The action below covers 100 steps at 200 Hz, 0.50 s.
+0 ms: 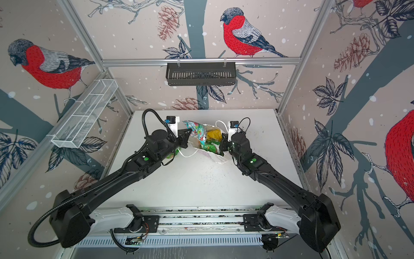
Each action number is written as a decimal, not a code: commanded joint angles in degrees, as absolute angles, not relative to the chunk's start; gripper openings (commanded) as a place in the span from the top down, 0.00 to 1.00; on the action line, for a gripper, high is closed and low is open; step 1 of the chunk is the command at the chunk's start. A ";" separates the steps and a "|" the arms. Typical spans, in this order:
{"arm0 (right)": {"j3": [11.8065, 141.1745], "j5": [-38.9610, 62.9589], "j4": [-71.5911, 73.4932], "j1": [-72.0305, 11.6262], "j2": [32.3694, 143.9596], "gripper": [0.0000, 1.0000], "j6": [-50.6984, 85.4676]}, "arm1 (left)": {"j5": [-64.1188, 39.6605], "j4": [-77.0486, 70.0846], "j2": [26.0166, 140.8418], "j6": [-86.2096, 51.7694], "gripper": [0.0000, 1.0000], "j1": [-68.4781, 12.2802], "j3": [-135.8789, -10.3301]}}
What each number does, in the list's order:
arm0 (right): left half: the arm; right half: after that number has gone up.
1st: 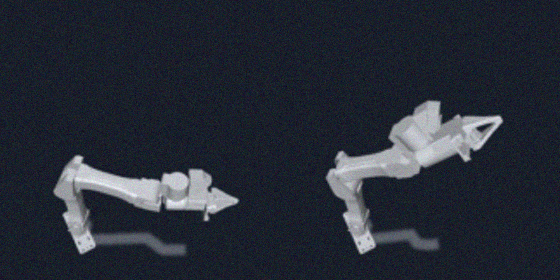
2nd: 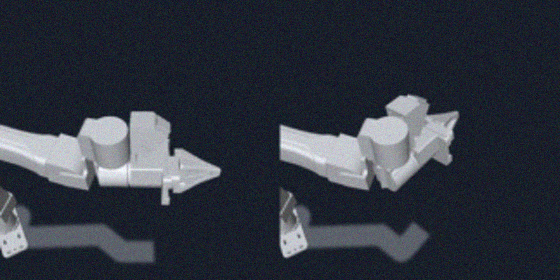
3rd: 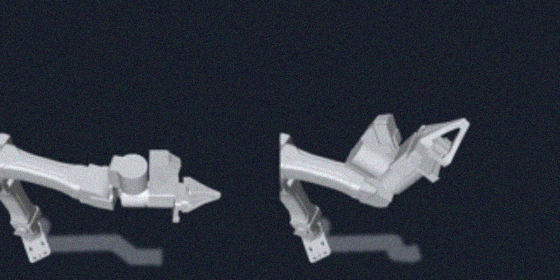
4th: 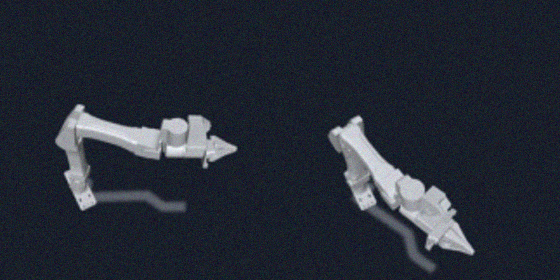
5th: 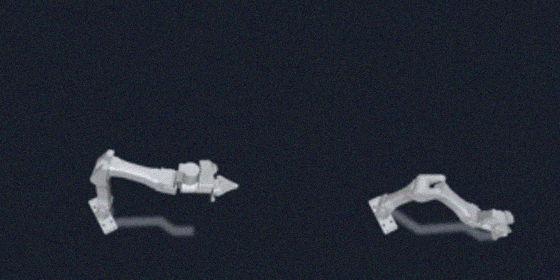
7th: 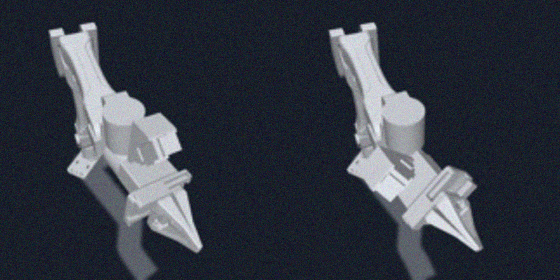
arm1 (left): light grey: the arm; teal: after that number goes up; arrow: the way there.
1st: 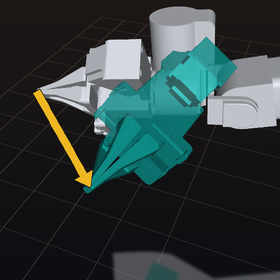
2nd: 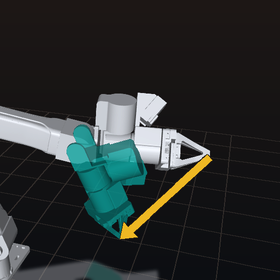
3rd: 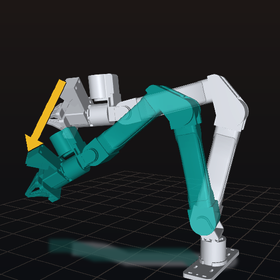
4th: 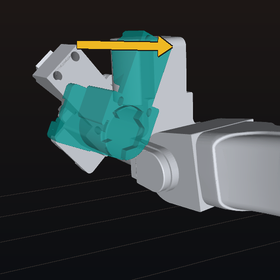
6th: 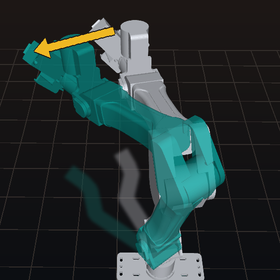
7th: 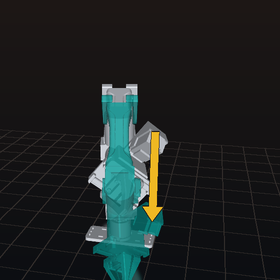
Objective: Take the snacks out of the paper bag
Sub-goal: Pick up the snack from the paper bag.
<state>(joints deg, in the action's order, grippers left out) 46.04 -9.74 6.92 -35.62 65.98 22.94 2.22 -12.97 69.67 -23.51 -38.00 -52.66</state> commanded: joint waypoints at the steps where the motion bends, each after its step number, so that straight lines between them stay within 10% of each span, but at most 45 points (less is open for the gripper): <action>1: 45.72 -9.92 6.34 -35.55 65.74 1.00 24.32 | 5.00 -15.55 67.95 -21.87 1.00 -36.89 -52.19; 100: 45.66 -10.06 7.37 -35.16 66.40 1.00 24.65 | 6.97 -14.14 64.50 -20.02 1.00 -33.54 -51.18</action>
<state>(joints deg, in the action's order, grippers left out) 45.95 -9.72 7.53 -35.24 66.70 24.08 5.21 -12.49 65.17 -20.73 -34.20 -50.94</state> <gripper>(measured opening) 0.051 0.052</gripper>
